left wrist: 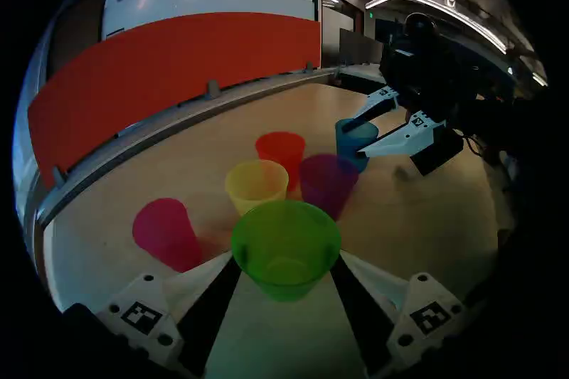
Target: Pour water
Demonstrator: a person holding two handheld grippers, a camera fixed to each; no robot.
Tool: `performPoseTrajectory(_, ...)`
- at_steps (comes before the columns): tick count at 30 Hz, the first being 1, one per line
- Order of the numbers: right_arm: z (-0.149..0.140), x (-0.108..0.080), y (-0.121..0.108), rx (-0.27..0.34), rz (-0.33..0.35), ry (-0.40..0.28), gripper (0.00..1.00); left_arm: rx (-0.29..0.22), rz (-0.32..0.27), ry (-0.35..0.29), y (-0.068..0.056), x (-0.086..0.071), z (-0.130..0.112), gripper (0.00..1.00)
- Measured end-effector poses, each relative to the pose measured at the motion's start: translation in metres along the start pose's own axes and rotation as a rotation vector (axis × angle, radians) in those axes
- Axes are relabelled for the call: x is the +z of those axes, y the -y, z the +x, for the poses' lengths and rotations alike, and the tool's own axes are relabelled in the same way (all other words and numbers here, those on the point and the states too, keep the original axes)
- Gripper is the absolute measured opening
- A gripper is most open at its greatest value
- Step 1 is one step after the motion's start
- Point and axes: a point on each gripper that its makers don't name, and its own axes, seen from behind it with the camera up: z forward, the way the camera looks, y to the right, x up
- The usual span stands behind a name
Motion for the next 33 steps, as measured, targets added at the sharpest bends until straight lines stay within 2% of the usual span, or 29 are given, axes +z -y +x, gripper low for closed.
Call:
performPoseTrajectory(9,0.036,-0.024,0.004,-0.004,-0.012,-0.073,0.92,0.009,0.034,-0.083,0.004,-0.019,0.031,0.85)
performPoseTrajectory(17,0.07,-0.047,0.012,-0.008,-0.023,-0.144,0.92,0.017,0.064,-0.158,0.006,-0.042,0.059,0.85)
performPoseTrajectory(27,0.112,-0.076,0.025,-0.023,-0.036,-0.246,0.92,0.017,0.08,-0.235,0.001,-0.068,0.081,0.85)
performPoseTrajectory(33,0.131,-0.09,0.035,-0.038,-0.036,-0.295,0.92,0.013,0.068,-0.274,-0.005,-0.082,0.093,0.84)
